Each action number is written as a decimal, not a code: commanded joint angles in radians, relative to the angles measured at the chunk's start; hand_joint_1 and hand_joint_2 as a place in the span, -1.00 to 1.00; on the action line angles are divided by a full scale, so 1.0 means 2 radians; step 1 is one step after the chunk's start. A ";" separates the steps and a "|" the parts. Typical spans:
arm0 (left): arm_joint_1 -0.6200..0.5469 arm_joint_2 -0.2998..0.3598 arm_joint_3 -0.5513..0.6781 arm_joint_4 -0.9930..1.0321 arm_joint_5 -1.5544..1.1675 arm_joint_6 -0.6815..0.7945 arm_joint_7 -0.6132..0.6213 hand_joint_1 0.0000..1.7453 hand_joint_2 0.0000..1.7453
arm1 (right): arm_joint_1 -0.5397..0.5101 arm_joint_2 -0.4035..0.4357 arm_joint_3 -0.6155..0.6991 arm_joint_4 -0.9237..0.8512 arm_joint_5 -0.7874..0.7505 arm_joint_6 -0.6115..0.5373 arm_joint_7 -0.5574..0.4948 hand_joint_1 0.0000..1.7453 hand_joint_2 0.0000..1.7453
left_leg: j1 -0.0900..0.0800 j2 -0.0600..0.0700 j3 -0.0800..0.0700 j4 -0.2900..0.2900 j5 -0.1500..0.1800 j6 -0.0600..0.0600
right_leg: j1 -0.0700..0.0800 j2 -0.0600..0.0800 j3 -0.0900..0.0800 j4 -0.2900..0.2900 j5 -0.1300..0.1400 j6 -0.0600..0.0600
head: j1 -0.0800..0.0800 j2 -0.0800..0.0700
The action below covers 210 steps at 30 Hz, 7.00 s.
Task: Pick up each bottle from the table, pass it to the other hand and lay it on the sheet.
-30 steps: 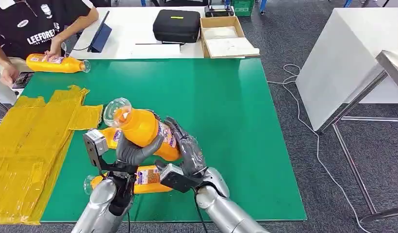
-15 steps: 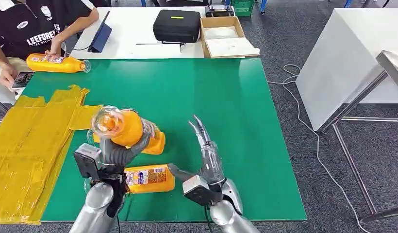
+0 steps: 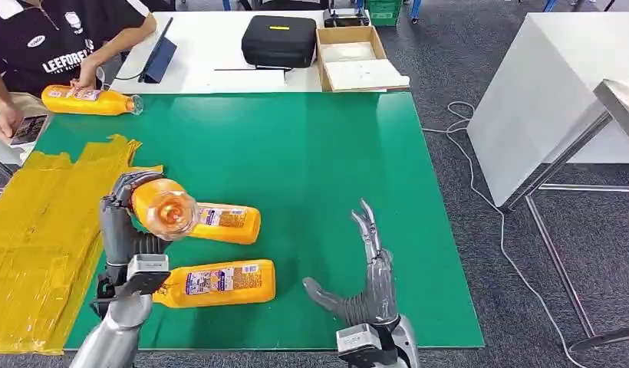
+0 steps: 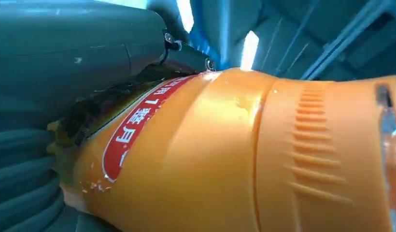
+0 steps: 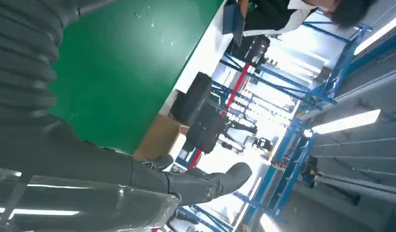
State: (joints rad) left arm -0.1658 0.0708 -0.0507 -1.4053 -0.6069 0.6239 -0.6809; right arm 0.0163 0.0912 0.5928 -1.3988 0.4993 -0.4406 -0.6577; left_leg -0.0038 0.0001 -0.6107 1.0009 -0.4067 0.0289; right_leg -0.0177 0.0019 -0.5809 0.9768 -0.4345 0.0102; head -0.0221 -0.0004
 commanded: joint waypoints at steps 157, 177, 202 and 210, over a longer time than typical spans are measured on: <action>0.020 -0.093 0.050 -0.058 0.311 -0.326 -0.009 -1.00 1.00 | -0.414 0.129 -0.057 0.487 -0.062 0.119 0.201 -1.00 1.00 | 0.000 0.000 0.000 0.000 0.003 -0.001 | 0.000 0.000 0.001 0.000 0.002 -0.001 | 0.000 0.000; 0.028 -0.137 0.085 -0.062 0.276 -0.350 -0.006 -1.00 1.00 | -0.425 0.129 0.311 0.442 0.130 -0.115 0.422 -1.00 1.00 | 0.000 0.000 -0.001 0.000 0.003 -0.001 | 0.000 0.000 0.000 0.000 0.003 0.000 | 0.000 0.000; 0.044 -0.132 0.104 -0.063 0.273 -0.366 0.000 -1.00 1.00 | -0.424 0.129 0.263 0.369 -0.006 0.061 0.371 -1.00 1.00 | 0.000 0.000 -0.001 0.000 0.003 -0.002 | 0.000 0.000 0.000 0.000 0.002 -0.001 | 0.000 0.000; 0.047 -0.132 0.107 -0.070 0.278 -0.357 -0.003 -1.00 1.00 | -0.417 0.129 0.274 0.324 -0.034 0.056 0.342 -1.00 1.00 | 0.000 0.000 -0.001 0.000 0.003 -0.001 | -0.001 0.000 -0.001 0.000 0.003 0.000 | 0.000 0.000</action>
State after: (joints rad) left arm -0.0521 -0.2132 0.1457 -1.6087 -0.0580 -0.1068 -0.6859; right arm -0.7945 0.3628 1.1013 -0.6203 0.4883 -0.3319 0.0835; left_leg -0.0042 -0.0003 -0.6141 1.0010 -0.4005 0.0289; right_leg -0.0190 0.0017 -0.5832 0.9774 -0.4289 0.0106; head -0.0217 -0.0004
